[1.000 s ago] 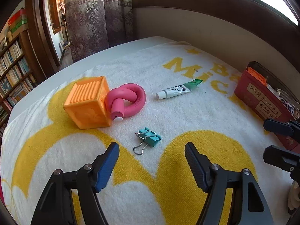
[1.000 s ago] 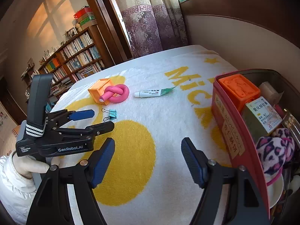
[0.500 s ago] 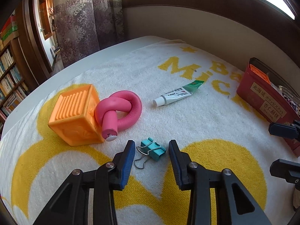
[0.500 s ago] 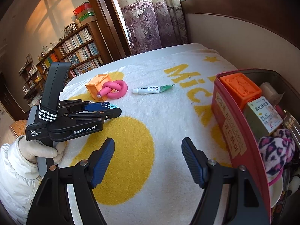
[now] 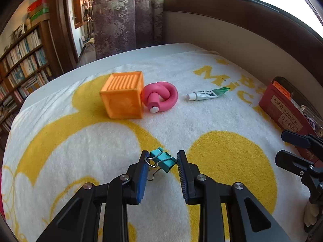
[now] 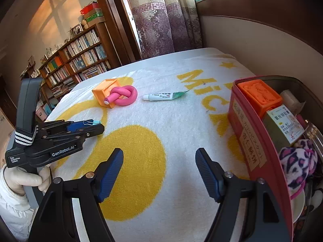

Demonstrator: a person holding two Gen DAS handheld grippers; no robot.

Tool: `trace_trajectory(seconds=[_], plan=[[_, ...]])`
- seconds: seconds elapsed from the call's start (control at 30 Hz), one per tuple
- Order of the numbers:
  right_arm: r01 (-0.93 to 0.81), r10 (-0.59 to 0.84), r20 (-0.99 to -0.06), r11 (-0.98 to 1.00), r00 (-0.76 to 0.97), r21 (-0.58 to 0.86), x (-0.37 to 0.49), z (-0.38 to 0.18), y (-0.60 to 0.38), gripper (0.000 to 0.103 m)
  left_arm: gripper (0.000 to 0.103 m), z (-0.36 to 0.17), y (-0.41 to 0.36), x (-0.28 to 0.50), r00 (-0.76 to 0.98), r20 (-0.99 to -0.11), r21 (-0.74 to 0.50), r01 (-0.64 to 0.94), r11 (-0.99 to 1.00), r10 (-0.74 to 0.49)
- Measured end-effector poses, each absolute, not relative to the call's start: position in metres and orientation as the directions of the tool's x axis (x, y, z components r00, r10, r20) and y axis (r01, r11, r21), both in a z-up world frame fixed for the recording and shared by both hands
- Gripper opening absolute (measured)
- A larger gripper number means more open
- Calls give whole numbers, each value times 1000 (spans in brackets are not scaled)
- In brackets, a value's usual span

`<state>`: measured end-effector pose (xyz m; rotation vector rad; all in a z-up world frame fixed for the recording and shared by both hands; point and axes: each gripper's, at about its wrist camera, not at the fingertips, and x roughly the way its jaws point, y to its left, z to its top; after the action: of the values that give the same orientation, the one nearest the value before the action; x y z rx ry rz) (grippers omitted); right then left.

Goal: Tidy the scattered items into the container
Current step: 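Grasp the teal binder clip with the left tool, then grasp the white ointment tube with the right tool while the left tool holds the binder clip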

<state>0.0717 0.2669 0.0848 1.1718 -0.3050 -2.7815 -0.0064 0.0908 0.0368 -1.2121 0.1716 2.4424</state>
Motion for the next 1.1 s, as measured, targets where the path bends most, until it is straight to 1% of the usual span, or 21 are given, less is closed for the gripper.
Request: trace_trajectory(seconds=[0.17,0.43,0.57,0.63,0.87,0.97,1.1], plan=[[33,-188,-711,-973,-678,227,68,80,264,77,29,43,67,7,-561,-759,-141,-354,-924,331],[32,-192,-783,-976,-592,215,49,79,254,77,29,46,55,15,-557,-741,-201,-348,-916,375],[54,-175,-786,-983,-593,178,26,89,248,77,29,50,54,18,-561,-728,-224,-350,-910,395],[49,-176,-790,-982,-587,183,9,90,250,77,29,51,54,19,-562,-725,-230,-350,-908,399],[-103,-213,-813,-943,-542,316,-62,77,275,77,29,48,57,20,-547,-728,-241,-360,-901,413],[-140,-192,-813,-939,-550,316,-88,80,280,77,30,48,56,19,-547,-726,-249,-355,-901,416],[-166,-167,-842,-943,-512,288,-114,71,281,77,30,45,54,18,-537,-733,-260,-347,-901,418]])
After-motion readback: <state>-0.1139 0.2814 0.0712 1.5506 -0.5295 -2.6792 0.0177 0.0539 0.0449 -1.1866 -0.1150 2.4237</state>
